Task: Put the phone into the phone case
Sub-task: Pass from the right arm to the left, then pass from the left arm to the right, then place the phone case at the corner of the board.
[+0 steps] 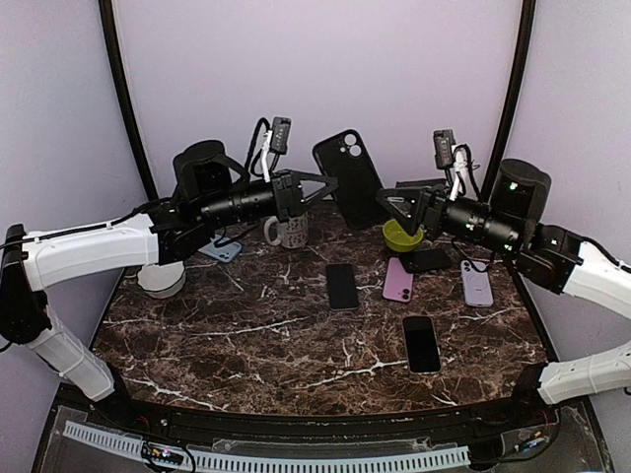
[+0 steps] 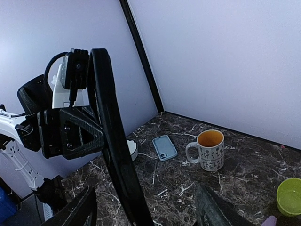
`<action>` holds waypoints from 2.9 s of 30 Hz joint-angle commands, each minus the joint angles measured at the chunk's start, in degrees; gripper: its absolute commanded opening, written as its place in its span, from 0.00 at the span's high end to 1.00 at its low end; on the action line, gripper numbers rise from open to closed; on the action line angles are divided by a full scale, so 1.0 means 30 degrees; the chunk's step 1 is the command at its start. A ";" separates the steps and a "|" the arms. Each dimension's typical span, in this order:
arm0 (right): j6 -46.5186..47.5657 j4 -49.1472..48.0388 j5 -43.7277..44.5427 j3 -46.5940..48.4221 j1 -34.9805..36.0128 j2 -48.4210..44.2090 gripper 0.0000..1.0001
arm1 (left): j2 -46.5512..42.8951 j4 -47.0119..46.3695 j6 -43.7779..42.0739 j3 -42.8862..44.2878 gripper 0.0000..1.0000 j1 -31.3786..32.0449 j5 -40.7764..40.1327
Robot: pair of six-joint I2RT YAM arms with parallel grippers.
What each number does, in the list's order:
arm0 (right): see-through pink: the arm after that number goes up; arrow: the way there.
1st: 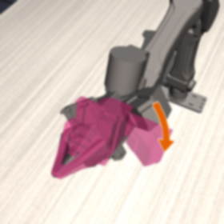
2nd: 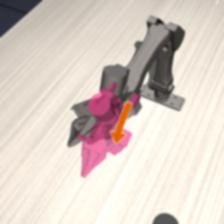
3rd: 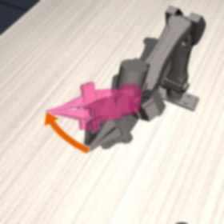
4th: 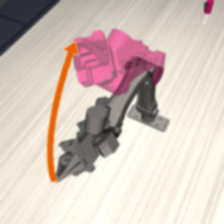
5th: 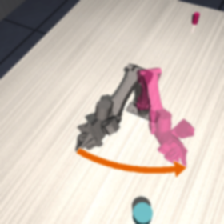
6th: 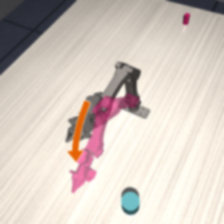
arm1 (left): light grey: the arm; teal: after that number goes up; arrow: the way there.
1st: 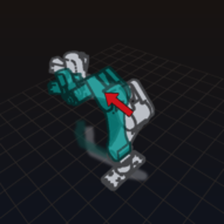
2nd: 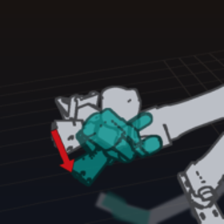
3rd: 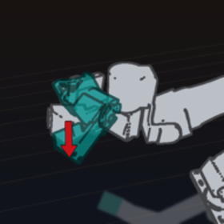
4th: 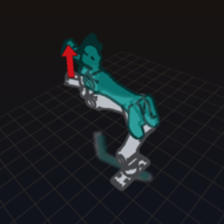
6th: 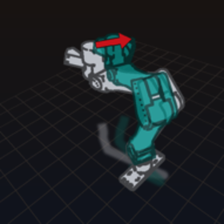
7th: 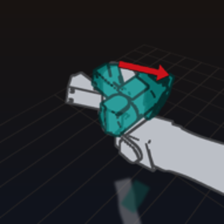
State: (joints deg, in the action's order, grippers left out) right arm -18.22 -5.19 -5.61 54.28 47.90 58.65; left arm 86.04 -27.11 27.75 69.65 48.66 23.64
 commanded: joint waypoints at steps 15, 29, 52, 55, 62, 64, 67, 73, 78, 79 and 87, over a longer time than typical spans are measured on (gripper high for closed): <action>0.2681 0.4676 -0.1560 0.4536 -0.0058 0.2677 0.37 | -0.1099 0.6893 -0.4135 0.1906 1.00 0.0203 0.0954; 0.1966 0.4097 -0.2422 0.4314 -0.0087 0.3333 1.00 | -0.1174 0.7092 -0.4436 0.1823 1.00 0.0244 0.0968; -0.6571 0.8343 -0.2025 0.4542 -0.0314 0.4509 1.00 | -0.2661 1.1391 -0.6406 -0.0082 0.01 -0.1012 -0.4462; -0.7836 0.7539 -0.2760 0.3572 -0.0322 0.4496 1.00 | -0.2574 1.1581 -0.5829 -0.0666 0.01 -0.1602 -0.4805; -0.9618 0.6172 -0.3960 0.1474 -0.0295 0.4620 1.00 | -0.2649 1.1270 -0.4597 -0.2143 0.01 -0.2789 -0.6004; -0.9911 0.5680 -0.4220 0.0848 -0.0293 0.4655 1.00 | -0.2538 1.1412 -0.4339 -0.2139 0.01 -0.2999 -0.6023; -1.0369 0.4951 -0.4447 -0.0271 -0.0293 0.4505 1.00 | -0.2355 1.1516 -0.3966 -0.2110 0.01 -0.3242 -0.5594; -1.1381 0.3418 -0.5115 -0.2318 -0.0234 0.4356 1.00 | -0.2211 1.1542 -0.3717 -0.2122 0.01 -0.3531 -0.5108; -1.2113 0.2129 -0.5510 -0.3704 -0.0020 0.4537 1.00 | -0.1943 1.1639 -0.3600 -0.2080 0.01 -0.3580 -0.4892; -1.2237 0.1941 -0.5541 -0.3932 0.0020 0.4605 1.00 | -0.1908 1.1642 -0.3596 -0.2086 0.01 -0.3569 -0.4811; -1.3303 -0.0705 -0.5980 -0.5739 0.0209 0.5527 1.00 | -0.1590 1.1723 -0.3522 -0.2036 0.01 -0.3579 -0.4367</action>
State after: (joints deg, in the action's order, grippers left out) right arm -55.90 0.10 -22.09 38.96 48.01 73.58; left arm 81.23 7.33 16.75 63.55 38.35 9.23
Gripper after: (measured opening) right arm 0.044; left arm 0.988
